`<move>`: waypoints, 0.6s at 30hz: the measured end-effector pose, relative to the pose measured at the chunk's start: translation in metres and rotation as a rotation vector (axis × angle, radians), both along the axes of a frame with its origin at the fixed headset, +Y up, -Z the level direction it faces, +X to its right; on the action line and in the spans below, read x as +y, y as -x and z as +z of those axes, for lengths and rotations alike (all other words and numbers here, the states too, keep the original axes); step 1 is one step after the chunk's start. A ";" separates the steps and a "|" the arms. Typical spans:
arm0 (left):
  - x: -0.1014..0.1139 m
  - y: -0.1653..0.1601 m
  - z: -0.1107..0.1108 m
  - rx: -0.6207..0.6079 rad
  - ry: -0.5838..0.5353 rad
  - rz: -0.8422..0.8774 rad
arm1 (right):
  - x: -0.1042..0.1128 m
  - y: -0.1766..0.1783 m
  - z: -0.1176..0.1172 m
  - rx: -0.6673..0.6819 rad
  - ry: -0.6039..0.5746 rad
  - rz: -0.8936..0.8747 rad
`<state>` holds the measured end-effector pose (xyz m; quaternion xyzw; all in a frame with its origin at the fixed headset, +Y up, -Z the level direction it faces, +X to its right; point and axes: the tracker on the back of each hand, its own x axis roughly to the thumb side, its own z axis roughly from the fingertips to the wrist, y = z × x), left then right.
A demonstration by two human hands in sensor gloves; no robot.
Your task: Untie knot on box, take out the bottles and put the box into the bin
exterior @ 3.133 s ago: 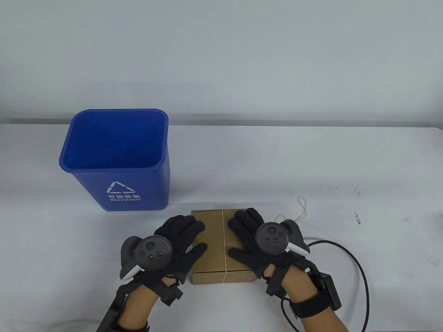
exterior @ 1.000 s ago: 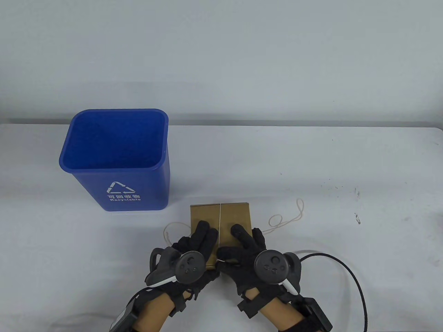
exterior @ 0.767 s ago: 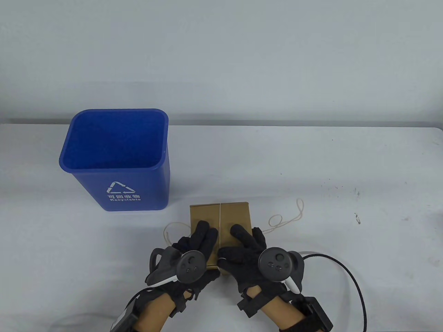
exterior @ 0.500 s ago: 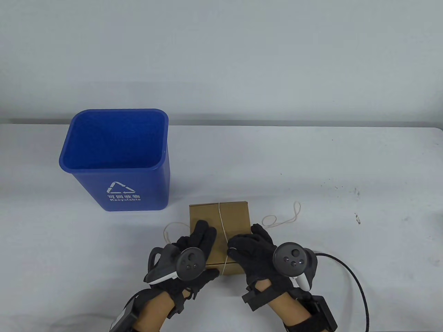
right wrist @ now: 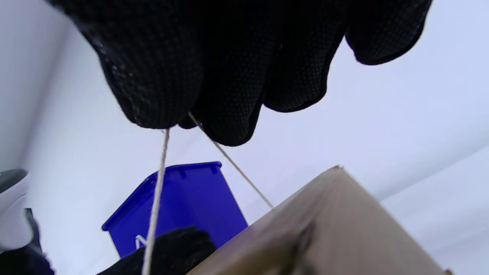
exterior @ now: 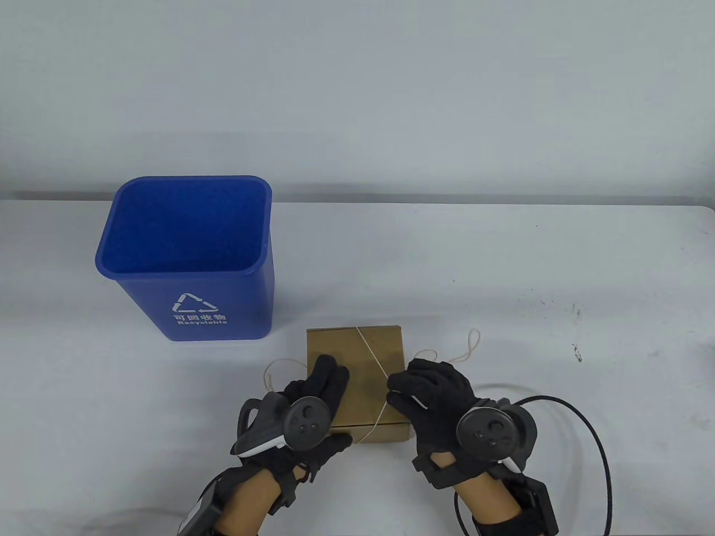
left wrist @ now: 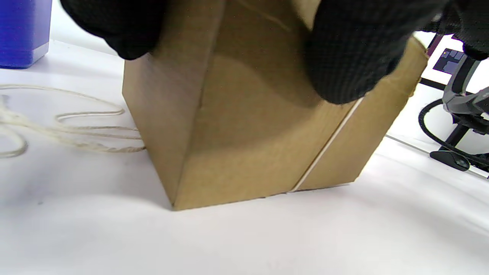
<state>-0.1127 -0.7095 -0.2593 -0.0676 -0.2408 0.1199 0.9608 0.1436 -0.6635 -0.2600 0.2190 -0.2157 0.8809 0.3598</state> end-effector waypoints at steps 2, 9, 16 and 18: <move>0.000 0.000 0.000 0.003 0.001 0.002 | 0.001 -0.006 -0.004 -0.026 0.000 0.002; -0.001 0.002 -0.002 0.011 0.002 0.010 | 0.005 -0.037 -0.015 -0.195 -0.087 0.116; -0.001 0.003 -0.002 0.010 0.004 0.006 | 0.005 -0.047 -0.019 -0.260 -0.098 0.154; -0.001 0.003 -0.002 0.010 0.006 0.005 | 0.008 -0.052 -0.018 -0.294 -0.125 0.167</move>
